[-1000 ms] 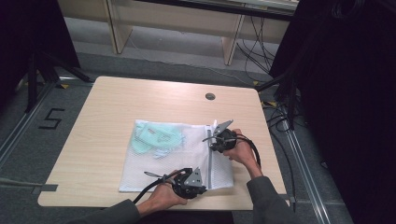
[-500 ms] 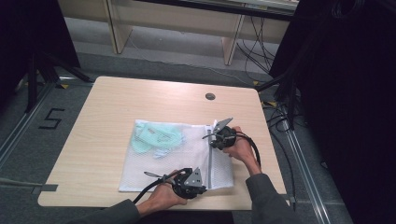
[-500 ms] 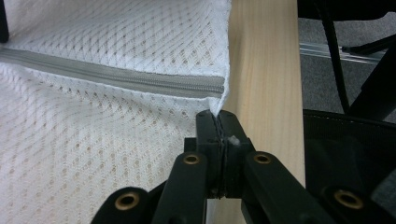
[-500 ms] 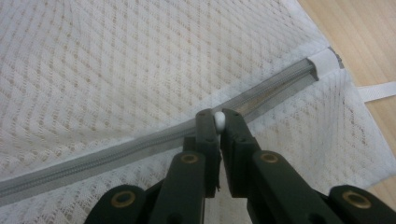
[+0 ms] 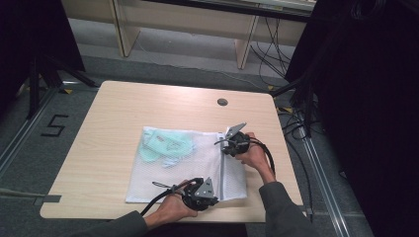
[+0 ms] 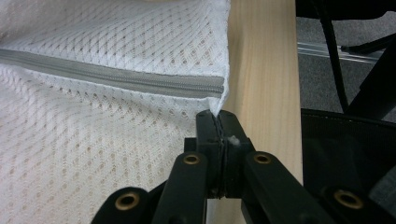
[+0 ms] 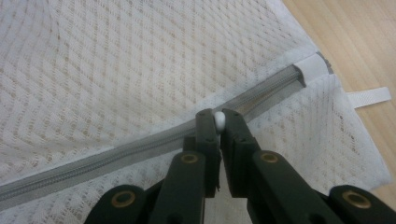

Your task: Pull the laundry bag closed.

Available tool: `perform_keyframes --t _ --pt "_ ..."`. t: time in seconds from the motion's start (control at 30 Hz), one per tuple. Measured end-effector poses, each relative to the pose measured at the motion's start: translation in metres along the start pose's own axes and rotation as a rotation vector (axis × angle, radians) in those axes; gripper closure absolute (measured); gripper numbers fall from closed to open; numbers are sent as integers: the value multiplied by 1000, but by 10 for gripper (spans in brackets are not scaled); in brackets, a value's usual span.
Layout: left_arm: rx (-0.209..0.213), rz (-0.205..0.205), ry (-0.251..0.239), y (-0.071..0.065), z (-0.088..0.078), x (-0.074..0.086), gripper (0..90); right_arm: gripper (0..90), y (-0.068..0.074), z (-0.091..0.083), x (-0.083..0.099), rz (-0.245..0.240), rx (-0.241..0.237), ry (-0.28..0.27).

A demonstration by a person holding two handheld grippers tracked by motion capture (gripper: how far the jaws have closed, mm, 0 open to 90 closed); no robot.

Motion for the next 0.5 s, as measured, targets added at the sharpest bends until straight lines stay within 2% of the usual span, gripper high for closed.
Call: perform_keyframes --t 0.03,0.07,0.17,0.2,0.23,0.3,0.5 --pt "1 -5 -3 -1 0 0 887 867 -2 0 0 -11 -2 -5" --pt "3 -2 0 -1 0 0 887 867 -2 0 0 11 7 -4" --pt "2 2 5 -1 1 1 887 867 -4 1 1 24 1 -12" --pt "7 7 13 -1 1 2 887 867 -4 0 1 38 1 0" --pt "3 -3 5 -2 2 2 887 866 -6 1 0 13 -3 -7" --pt "5 6 12 -1 1 2 887 867 -7 2 -1 25 9 -4" --pt "5 0 5 -3 1 2 887 867 -13 5 -5 13 30 -12"
Point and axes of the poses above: each handheld gripper's, and its own axes: z roughly forward along the jaws, x roughly out of its underside, y roughly to its left, the point moved 3 cm from there along z, roughly forward along the jaws, and after that the axes turned 7 degrees about z, right-handed, at the moved point
